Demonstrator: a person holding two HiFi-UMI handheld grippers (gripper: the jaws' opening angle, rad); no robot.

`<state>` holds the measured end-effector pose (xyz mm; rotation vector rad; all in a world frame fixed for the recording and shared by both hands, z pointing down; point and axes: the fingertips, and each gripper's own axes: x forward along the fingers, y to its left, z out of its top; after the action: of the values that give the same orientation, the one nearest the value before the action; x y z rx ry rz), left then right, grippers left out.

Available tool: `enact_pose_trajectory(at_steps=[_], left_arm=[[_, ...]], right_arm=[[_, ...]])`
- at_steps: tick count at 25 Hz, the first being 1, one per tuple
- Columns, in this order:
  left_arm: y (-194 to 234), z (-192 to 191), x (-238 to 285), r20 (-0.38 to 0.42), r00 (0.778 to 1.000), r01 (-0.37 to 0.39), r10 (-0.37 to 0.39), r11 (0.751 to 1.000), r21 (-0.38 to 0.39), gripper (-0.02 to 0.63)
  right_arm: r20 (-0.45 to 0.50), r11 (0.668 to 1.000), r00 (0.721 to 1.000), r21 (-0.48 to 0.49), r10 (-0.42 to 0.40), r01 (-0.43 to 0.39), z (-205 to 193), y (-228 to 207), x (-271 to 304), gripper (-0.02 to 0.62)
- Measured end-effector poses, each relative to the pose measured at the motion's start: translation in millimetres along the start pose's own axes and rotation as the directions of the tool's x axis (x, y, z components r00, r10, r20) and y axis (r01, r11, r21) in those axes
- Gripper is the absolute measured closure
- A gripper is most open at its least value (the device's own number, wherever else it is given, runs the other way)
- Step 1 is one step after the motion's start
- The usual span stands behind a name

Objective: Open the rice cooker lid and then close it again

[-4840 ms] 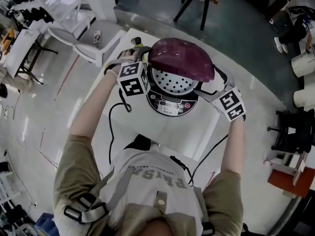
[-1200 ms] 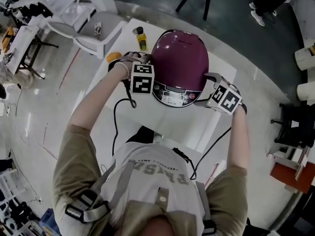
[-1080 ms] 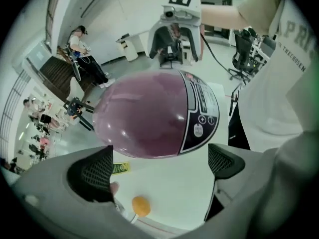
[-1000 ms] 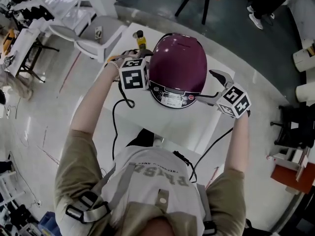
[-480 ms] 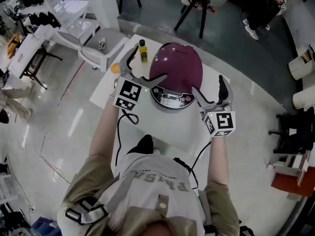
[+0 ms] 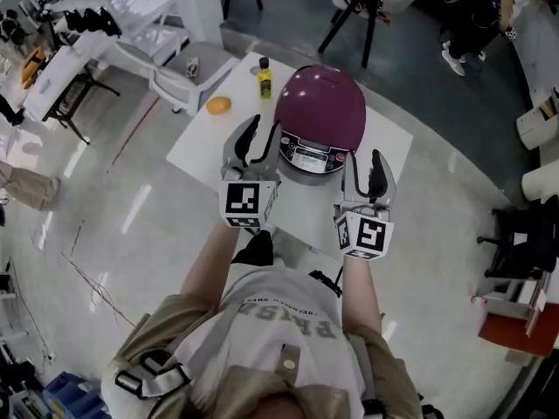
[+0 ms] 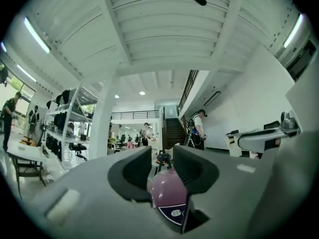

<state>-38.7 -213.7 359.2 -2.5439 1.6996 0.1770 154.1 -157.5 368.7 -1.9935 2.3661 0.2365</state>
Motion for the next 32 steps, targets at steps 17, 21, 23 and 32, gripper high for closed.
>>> enact_pose_trajectory(at_steps=[17,21,23,32], left_arm=[[-19.3,13.3,-52.0,0.029,1.0,0.011,-0.012,0.999,0.041,0.597],[-23.4,13.3,-53.3,0.029,1.0,0.01,-0.011,0.999,0.051,0.597],[-24.6,12.0,-53.8,0.023,1.0,0.017,-0.018,0.999,0.036,0.597],[-25.5,-2.9,-61.4,-0.017,1.0,0.024,-0.024,1.0,-0.008,0.597]], right_arm=[[0.033,0.998,0.998,-0.027,-0.057,0.058,12.1,19.9,-47.6,0.594],[0.045,0.998,0.998,-0.031,-0.054,0.055,16.2,20.3,-49.8,0.594],[0.054,0.998,0.997,-0.027,-0.053,0.055,19.1,20.0,-50.4,0.594],[0.04,0.997,0.997,0.023,-0.069,0.068,11.0,17.8,-56.1,0.595]])
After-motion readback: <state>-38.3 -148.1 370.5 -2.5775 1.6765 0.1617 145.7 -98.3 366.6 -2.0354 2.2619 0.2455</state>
